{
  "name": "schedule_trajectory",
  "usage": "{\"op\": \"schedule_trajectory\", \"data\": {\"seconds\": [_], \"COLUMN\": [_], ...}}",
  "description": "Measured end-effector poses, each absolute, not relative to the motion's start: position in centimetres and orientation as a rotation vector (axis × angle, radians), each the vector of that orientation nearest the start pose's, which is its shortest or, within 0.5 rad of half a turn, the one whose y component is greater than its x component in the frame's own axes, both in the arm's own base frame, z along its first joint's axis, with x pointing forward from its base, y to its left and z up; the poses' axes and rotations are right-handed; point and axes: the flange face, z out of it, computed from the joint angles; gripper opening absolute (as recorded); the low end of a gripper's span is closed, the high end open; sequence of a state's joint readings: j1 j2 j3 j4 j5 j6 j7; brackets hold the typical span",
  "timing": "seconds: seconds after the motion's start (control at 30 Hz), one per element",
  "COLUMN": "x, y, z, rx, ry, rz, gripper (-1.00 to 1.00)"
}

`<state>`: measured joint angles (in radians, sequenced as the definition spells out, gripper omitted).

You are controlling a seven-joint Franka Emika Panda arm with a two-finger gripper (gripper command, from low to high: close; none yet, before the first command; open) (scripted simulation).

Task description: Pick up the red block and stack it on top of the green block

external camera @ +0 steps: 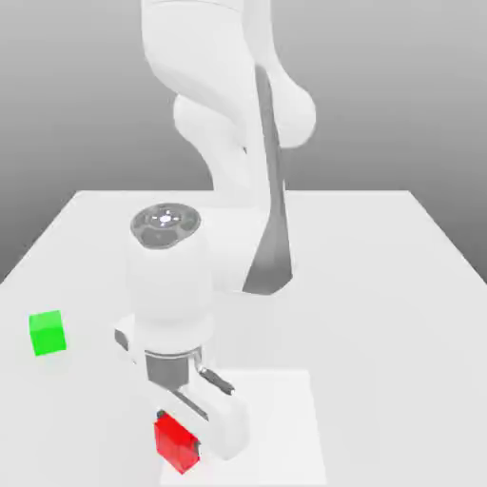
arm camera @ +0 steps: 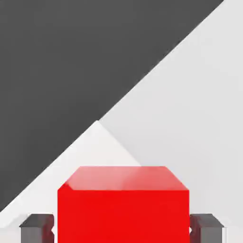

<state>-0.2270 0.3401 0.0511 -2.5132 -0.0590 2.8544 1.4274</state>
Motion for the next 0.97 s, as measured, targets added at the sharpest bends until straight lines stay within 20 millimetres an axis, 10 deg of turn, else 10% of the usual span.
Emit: {"op": "schedule_trajectory", "data": {"seconds": [0.1,0.27,0.4,0.6,0.67,0.87,0.9,0.97], "x": [45.3,45.2,40.7,26.7,22.9,22.2,22.2,22.2], "y": [-7.5,-7.7,-17.2,-31.3,-33.1,-33.1,-33.1,-33.1], "z": [14.9,20.2,22.0,24.0,24.3,18.8,18.2,18.2], "rx": [-2.244,-2.242,-2.114,-1.757,-1.686,-1.693,-1.693,-1.693], "ry": [2.197,2.200,2.353,2.626,2.657,2.646,2.646,2.646], "rz": [-0.002,-0.002,-0.012,-0.004,-0.001,-0.001,-0.001,-0.001], "gripper": [-1.00,-1.00,-1.00,-1.00,-1.00,-1.00,1.00,1.00]}}
